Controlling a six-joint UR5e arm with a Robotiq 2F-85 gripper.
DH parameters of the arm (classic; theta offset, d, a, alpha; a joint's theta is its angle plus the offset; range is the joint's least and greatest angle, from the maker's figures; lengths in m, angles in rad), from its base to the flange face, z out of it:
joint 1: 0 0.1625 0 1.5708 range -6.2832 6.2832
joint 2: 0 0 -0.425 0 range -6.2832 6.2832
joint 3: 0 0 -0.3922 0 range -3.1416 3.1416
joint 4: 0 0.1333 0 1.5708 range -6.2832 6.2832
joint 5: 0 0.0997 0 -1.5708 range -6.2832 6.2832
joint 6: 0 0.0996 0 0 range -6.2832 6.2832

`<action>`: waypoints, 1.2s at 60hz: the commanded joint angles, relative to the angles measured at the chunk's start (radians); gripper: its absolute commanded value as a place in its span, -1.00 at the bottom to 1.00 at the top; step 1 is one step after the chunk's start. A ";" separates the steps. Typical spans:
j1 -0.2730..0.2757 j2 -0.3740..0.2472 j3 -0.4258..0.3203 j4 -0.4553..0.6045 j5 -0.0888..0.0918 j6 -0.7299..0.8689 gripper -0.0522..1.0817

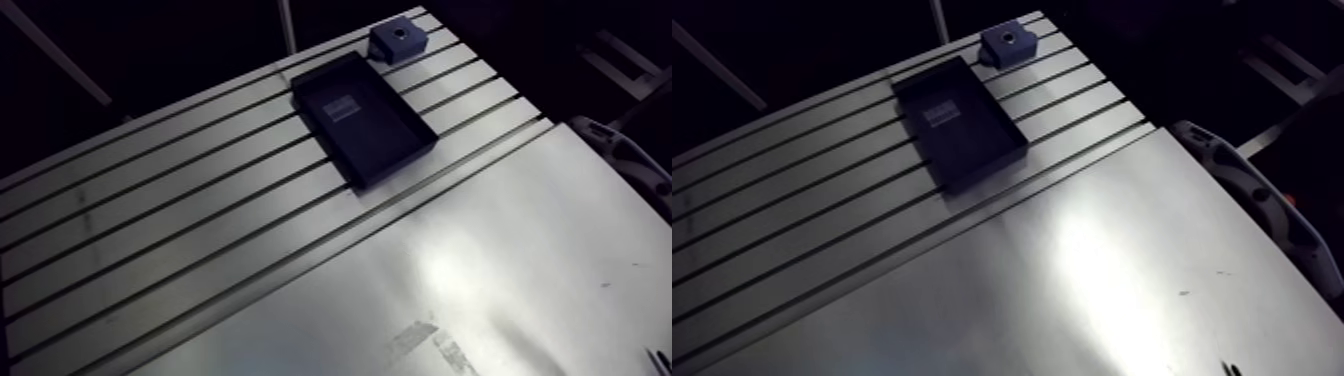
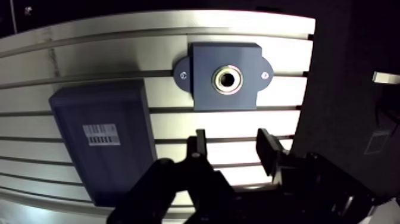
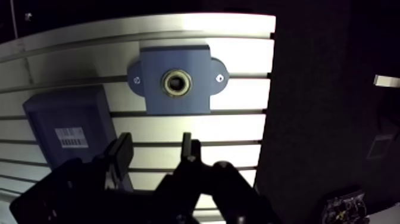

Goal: Pick up the bearing and press it into the housing until flush.

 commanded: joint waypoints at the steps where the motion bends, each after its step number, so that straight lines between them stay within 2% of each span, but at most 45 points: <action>1: -0.001 -0.033 -0.059 0.099 0.001 0.001 -0.90; 10: -0.001 -0.054 -0.102 0.181 0.002 0.012 -0.90; 15: 0.001 -0.088 -0.107 0.221 -0.001 0.021 -0.90; 35: 0.010 -0.236 -0.053 0.220 0.001 0.113 -0.90; 39: 0.034 -0.284 -0.023 0.218 -0.002 0.136 -0.90; 50: 0.087 -0.346 0.032 0.214 -0.001 0.183 -0.90; 60: 0.153 -0.418 0.126 0.215 0.017 0.225 -0.90; 72: 0.210 -0.458 0.172 0.213 0.023 0.285 -0.90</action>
